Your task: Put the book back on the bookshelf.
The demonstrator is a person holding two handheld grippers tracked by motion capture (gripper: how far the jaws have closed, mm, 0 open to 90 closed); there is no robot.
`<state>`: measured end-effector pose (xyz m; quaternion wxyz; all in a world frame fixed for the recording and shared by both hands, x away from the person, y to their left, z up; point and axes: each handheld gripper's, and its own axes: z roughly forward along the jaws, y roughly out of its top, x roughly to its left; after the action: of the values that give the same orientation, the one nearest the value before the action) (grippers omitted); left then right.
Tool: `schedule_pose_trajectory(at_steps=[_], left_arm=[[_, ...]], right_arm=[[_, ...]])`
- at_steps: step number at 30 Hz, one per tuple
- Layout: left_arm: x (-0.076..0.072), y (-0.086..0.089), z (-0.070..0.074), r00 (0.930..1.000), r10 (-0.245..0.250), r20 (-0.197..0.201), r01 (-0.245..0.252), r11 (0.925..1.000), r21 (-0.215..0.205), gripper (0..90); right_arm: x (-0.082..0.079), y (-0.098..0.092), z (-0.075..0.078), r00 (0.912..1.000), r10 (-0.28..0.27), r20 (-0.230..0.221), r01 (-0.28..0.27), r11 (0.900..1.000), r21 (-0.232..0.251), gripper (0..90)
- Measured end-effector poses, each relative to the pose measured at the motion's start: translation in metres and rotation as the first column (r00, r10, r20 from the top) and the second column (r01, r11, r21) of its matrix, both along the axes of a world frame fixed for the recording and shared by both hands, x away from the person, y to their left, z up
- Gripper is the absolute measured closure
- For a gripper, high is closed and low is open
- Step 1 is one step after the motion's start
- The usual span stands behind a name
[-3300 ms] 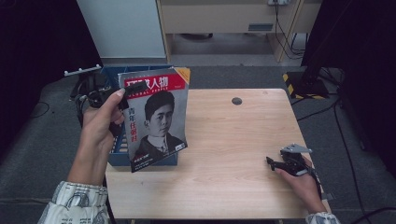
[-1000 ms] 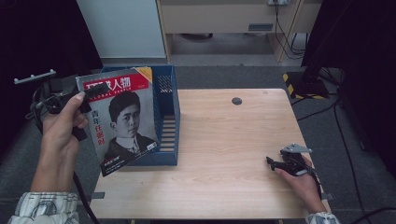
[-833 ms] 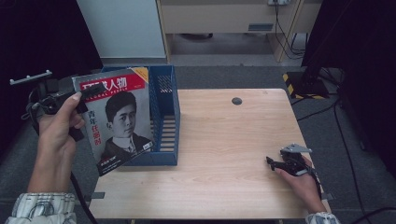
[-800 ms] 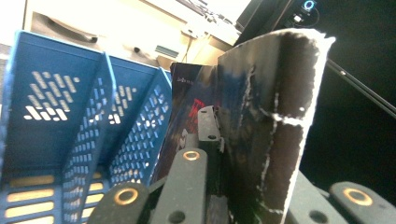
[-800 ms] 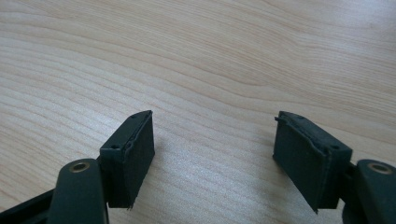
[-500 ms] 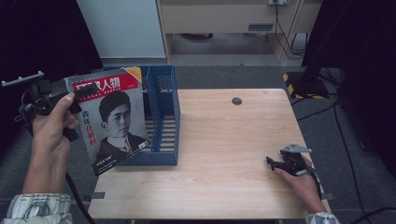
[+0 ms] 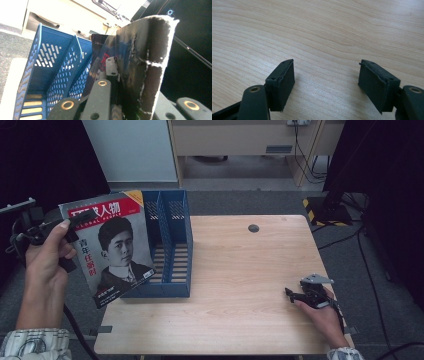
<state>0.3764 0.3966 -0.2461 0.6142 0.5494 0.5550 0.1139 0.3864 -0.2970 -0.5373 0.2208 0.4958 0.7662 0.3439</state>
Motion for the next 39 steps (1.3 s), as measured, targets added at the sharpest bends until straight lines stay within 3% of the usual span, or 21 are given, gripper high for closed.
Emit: schedule_pose_trajectory(at_steps=[14,24,32,39], left_arm=[[-0.008,0.018,0.001,0.9996,0.026,0.003,-0.026,0.9996,0.013,86.4],[-0.01,0.032,-0.002,0.999,0.044,0.009,-0.044,0.999,-0.006,86.4],[0.001,0.045,-0.011,0.9985,0.055,0.006,-0.055,0.998,-0.032,86.4],[0.011,0.058,-0.018,0.997,0.077,-0.003,-0.078,0.9966,-0.028,86.4]], right_arm=[[0.0,0.0,0.0,1.0,0.0,0.0,0.0,1.0,0.0,29.0],[0.0,0.0,0.0,1.0,0.0,0.0,0.0,1.0,-0.001,29.0],[0.0,0.0,0.0,1.0,0.0,0.003,0.0,1.0,-0.004,29.0],[0.0,0.001,0.0,1.0,-0.003,0.004,0.003,1.0,-0.004,29.0]])
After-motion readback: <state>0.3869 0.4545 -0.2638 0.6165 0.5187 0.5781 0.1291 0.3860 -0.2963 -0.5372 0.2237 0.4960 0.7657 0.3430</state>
